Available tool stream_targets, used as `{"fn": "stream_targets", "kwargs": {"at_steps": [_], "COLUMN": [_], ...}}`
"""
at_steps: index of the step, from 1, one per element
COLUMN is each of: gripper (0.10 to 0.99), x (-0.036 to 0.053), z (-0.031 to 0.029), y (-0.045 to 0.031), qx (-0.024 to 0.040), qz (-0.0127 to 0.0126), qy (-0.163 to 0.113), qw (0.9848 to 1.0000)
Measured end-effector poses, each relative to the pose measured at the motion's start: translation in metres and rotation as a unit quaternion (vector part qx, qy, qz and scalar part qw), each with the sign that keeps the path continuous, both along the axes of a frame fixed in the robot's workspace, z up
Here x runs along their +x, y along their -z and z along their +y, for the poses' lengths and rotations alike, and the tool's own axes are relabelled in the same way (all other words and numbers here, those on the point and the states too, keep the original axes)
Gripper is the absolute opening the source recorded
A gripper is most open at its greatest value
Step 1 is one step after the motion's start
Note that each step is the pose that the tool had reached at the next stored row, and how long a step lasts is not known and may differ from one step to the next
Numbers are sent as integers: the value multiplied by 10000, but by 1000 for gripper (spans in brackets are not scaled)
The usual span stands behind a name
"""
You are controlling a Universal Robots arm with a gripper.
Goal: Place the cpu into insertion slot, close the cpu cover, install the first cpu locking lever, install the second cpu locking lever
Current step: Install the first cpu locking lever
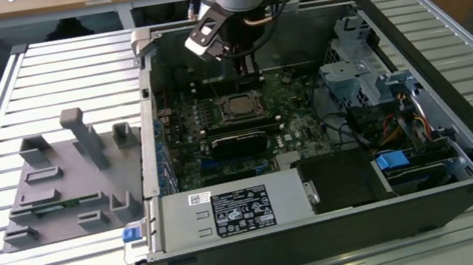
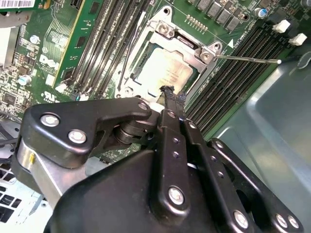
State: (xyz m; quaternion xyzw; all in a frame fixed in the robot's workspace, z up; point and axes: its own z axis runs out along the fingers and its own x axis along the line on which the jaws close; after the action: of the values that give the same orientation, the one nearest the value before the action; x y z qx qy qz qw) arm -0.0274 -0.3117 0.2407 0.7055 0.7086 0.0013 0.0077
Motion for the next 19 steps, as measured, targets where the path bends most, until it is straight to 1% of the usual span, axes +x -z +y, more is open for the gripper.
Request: {"fn": "stream_targets", "kwargs": {"at_steps": [12,19], "gripper": [122,122], "x": [1,1], "z": [0,0], "y": [-54,-106], "qx": [-3,-6], "qz": [1,2], "qy": [0,0], "qw": [10000,10000]}}
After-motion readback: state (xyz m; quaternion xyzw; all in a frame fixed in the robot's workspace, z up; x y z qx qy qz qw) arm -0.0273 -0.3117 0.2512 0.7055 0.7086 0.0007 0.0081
